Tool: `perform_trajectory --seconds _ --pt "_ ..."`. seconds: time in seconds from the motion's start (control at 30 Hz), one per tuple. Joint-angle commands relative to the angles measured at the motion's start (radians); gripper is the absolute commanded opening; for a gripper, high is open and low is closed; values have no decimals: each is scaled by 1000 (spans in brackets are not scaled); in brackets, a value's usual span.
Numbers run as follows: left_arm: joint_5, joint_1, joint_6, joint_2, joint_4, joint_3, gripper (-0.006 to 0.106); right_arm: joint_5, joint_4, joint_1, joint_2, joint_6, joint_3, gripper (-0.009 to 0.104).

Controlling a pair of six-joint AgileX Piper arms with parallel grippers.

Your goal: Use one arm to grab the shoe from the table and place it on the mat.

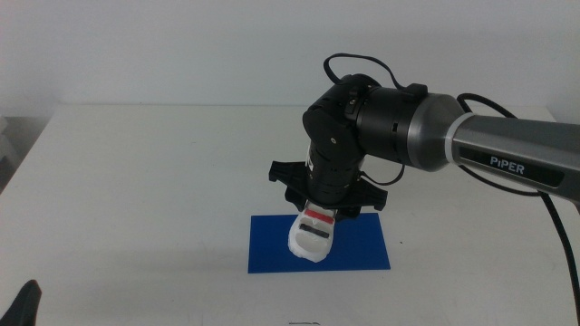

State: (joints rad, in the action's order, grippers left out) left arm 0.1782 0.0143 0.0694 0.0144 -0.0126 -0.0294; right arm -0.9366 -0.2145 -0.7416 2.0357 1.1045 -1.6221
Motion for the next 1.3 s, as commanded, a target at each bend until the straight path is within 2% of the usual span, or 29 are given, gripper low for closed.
perform_trajectory --seconds 0.0,0.37,0.57,0.73,1.07,1.27 --pt "-83 -2 -15 19 -9 3 94 15 -21 -3 -62 55 -33 -1" --pt "-83 -2 -15 19 -9 3 94 5 -16 -3 -62 616 -32 -1" --pt "-83 -2 -15 19 -9 3 94 4 7 -3 -62 848 -32 -1" --pt "-83 -2 -15 19 -9 3 94 -19 -33 -3 -54 1037 -34 -1" --pt "-83 -2 -15 19 -9 3 94 -157 48 6 24 1036 -93 -1" --pt "-83 -2 -15 19 -9 3 94 -314 15 8 106 1036 -236 -1"
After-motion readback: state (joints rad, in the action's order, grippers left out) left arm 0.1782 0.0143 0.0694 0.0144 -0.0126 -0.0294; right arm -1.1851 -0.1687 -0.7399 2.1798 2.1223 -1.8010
